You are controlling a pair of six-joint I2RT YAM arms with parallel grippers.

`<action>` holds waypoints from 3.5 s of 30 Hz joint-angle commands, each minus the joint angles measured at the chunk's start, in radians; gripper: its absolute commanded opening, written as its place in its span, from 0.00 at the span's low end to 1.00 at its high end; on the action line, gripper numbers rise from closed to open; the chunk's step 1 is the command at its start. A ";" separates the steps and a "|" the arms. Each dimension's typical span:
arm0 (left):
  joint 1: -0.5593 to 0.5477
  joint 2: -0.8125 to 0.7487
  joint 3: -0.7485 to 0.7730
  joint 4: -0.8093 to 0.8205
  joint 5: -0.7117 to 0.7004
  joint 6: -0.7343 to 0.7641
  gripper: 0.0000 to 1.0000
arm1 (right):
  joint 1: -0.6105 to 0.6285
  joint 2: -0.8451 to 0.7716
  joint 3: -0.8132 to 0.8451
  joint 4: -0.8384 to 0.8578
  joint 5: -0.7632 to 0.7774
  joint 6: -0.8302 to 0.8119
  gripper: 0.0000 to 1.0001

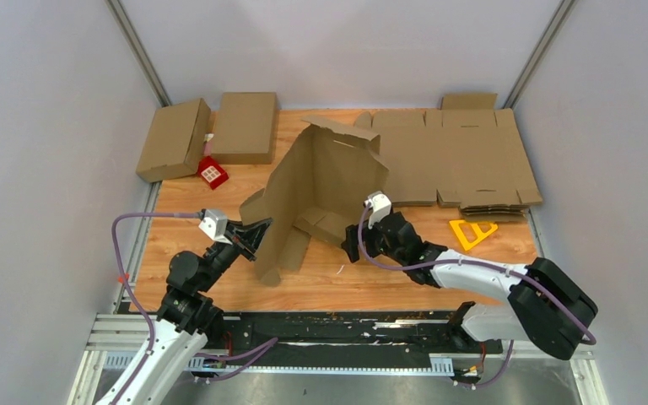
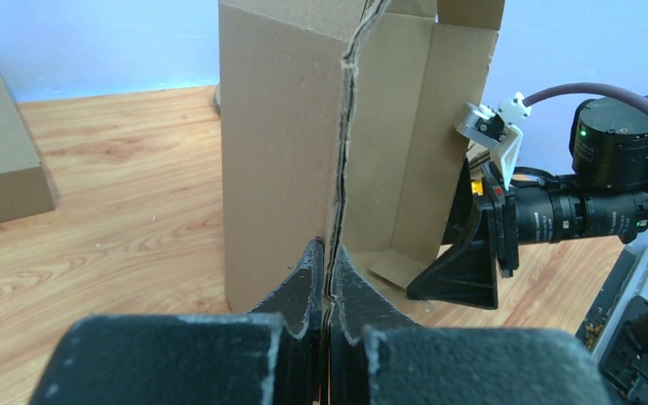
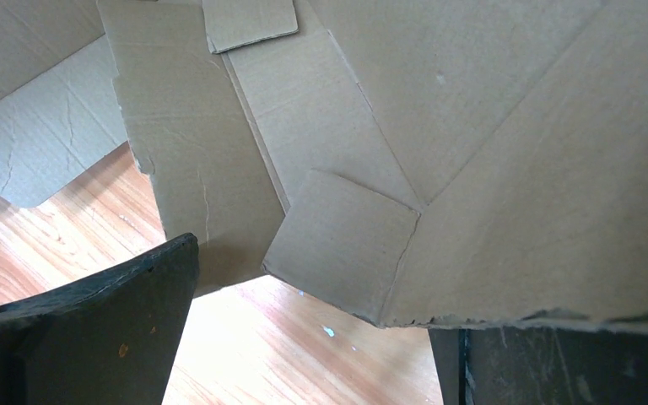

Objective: Fold the paper box

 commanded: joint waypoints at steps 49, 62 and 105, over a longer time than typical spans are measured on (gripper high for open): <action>-0.004 0.038 0.021 -0.031 0.041 -0.020 0.00 | 0.053 -0.243 0.020 -0.123 0.050 0.062 1.00; -0.004 0.039 0.019 -0.027 0.044 -0.026 0.00 | 0.066 -0.162 0.034 -0.104 0.013 0.003 1.00; -0.004 0.043 0.039 -0.019 0.095 -0.037 0.00 | 0.043 0.172 0.234 -0.175 0.412 0.063 0.57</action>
